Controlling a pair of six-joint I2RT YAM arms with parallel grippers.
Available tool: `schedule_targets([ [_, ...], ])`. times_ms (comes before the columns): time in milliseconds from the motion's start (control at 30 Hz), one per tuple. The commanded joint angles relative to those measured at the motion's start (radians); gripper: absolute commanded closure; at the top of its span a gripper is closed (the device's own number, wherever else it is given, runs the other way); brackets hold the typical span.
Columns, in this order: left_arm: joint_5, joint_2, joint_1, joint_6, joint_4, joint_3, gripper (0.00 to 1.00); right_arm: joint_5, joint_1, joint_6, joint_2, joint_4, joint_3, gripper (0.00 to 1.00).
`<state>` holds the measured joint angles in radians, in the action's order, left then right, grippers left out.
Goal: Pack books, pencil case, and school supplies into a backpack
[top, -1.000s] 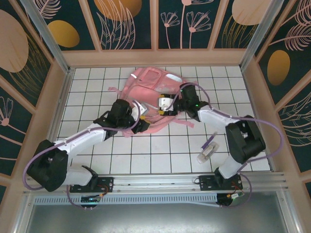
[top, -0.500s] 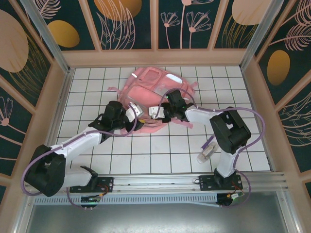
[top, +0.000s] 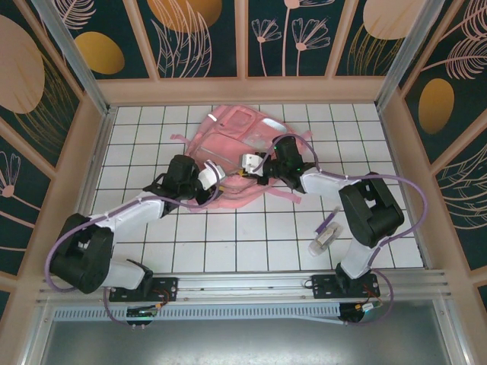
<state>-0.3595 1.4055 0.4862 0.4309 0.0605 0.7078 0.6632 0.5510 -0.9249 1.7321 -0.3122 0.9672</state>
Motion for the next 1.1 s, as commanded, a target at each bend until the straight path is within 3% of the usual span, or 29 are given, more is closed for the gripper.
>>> schedule_targets([
  [0, -0.045, 0.026, -0.003, 0.013, 0.086, 0.023, 0.70, 0.120, 0.003, 0.105, -0.047, -0.132, -0.009, 1.00],
  [267, -0.078, 0.046, -0.003, -0.045, 0.251, -0.007, 0.71, 0.176, 0.008, 0.108, -0.071, -0.137, -0.032, 1.00],
  [567, -0.086, 0.028, -0.003, -0.004, 0.280, -0.040, 0.76, 0.179, 0.024, 0.052, -0.102, -0.083, -0.039, 1.00],
  [700, -0.088, 0.042, -0.004, -0.052, 0.380, -0.070, 0.69, 0.183, 0.035, 0.054, -0.112, -0.093, -0.041, 1.00],
  [933, -0.114, 0.049, -0.002, -0.052, 0.497, -0.099, 0.67, 0.187, 0.058, 0.047, -0.121, -0.091, -0.054, 1.00],
  [1067, -0.190, 0.067, -0.003, -0.036, 0.499, -0.087, 0.77, 0.176, 0.066, 0.055, -0.129, -0.107, -0.072, 1.00],
])
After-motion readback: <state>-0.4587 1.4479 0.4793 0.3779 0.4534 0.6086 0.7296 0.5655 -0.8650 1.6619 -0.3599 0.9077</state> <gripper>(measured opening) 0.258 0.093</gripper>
